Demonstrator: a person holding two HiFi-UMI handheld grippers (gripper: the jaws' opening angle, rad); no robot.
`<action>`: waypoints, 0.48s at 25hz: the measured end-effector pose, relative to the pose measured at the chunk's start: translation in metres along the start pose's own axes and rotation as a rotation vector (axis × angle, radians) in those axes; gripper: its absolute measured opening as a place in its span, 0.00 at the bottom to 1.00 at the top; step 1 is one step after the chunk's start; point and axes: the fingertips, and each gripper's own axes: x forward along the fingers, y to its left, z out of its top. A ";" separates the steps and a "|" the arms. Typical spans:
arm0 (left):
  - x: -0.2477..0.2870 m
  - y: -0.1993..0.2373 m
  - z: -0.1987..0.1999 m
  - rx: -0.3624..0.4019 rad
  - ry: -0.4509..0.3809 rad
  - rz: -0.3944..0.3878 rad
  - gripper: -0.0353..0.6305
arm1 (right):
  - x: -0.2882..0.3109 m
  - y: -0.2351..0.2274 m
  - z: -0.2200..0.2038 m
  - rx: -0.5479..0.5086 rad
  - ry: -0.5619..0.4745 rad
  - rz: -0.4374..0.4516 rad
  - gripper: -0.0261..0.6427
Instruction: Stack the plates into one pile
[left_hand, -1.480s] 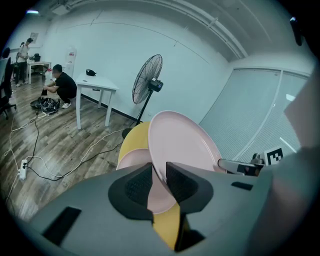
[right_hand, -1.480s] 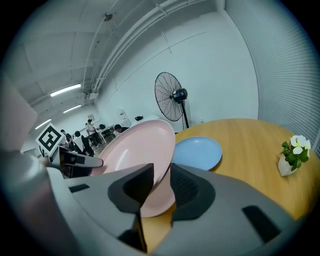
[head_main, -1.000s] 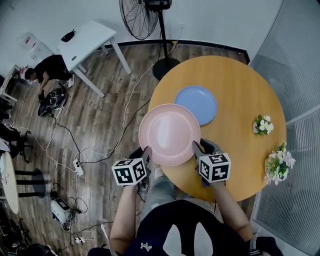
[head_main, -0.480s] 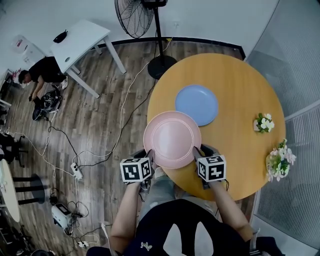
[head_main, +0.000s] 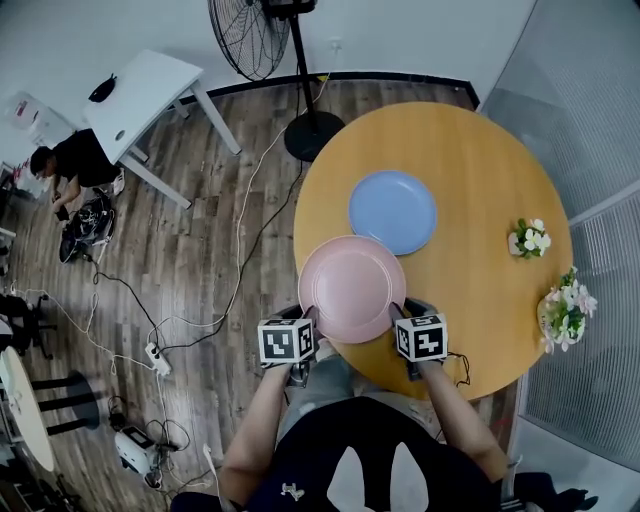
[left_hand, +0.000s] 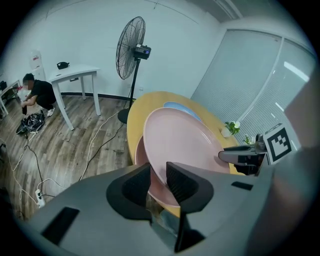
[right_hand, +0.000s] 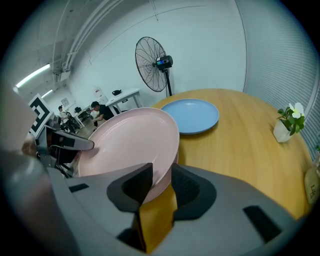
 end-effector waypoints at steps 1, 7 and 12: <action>0.003 0.001 -0.001 0.008 0.009 -0.005 0.19 | 0.003 -0.001 -0.002 0.005 0.006 -0.007 0.22; 0.020 0.010 -0.012 0.052 0.081 -0.013 0.20 | 0.015 -0.001 -0.015 0.028 0.030 -0.032 0.22; 0.030 0.015 -0.018 0.058 0.113 -0.035 0.20 | 0.025 -0.002 -0.026 0.037 0.062 -0.053 0.22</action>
